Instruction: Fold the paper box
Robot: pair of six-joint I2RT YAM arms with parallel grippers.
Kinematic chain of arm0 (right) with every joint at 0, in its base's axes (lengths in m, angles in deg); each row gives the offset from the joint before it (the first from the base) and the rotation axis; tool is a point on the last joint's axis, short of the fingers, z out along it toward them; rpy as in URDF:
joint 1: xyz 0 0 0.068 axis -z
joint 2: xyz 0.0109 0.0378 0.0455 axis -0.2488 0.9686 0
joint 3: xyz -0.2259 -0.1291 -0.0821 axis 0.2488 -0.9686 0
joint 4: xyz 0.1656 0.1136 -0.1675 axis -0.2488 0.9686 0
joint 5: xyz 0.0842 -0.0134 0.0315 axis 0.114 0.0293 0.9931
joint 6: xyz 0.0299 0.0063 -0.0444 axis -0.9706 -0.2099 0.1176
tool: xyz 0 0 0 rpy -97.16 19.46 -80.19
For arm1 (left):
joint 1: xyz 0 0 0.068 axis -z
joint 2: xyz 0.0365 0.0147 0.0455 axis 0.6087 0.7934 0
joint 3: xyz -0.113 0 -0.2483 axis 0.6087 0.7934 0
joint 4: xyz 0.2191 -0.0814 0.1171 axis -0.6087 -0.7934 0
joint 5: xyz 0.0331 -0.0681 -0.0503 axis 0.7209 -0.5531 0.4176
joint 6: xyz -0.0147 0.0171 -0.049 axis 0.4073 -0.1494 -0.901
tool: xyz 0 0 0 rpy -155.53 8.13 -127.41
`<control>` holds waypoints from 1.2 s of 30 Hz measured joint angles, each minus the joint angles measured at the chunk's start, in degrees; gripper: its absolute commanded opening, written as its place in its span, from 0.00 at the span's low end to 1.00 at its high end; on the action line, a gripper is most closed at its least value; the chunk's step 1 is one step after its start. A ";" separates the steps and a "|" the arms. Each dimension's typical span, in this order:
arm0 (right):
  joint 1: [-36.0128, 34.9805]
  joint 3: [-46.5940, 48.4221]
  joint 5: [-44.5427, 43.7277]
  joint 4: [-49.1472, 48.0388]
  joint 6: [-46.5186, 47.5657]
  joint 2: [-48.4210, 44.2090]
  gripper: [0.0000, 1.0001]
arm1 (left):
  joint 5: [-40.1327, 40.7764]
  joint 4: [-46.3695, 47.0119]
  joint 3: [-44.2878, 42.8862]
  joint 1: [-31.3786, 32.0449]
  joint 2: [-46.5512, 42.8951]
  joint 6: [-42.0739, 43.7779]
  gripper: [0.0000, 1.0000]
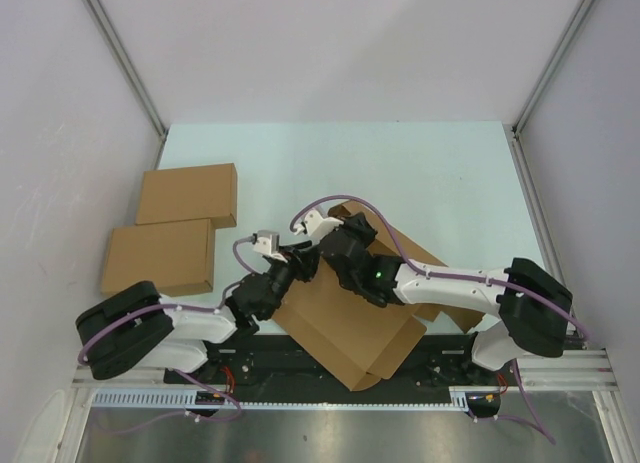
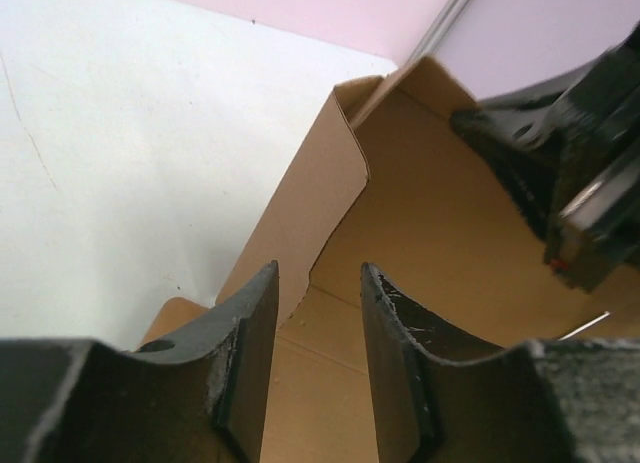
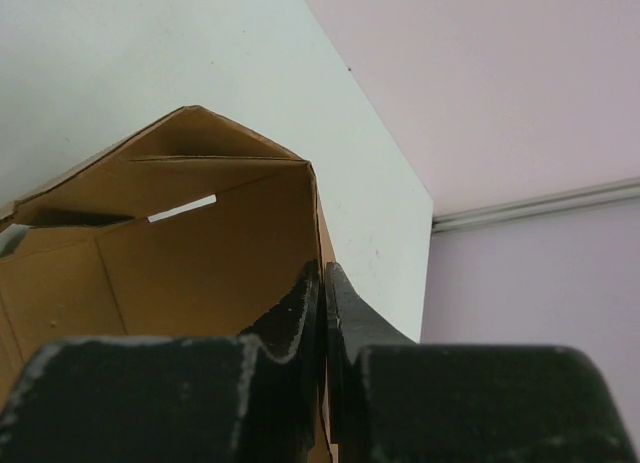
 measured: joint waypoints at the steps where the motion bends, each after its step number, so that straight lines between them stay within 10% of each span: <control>1: -0.15 -0.33 -0.61 -0.96 0.55 0.31 0.01 | 0.20 -0.81 0.31 0.02 -1.42 -0.02 0.47; 18: -1.66 -2.89 -6.23 -8.41 3.89 2.75 0.06 | 7.41 -16.15 -2.86 -1.86 -4.63 -0.48 0.68; 36: -1.70 -3.43 -5.03 -5.68 -0.35 1.86 0.20 | -7.98 3.58 -4.63 -6.54 16.17 -5.11 0.66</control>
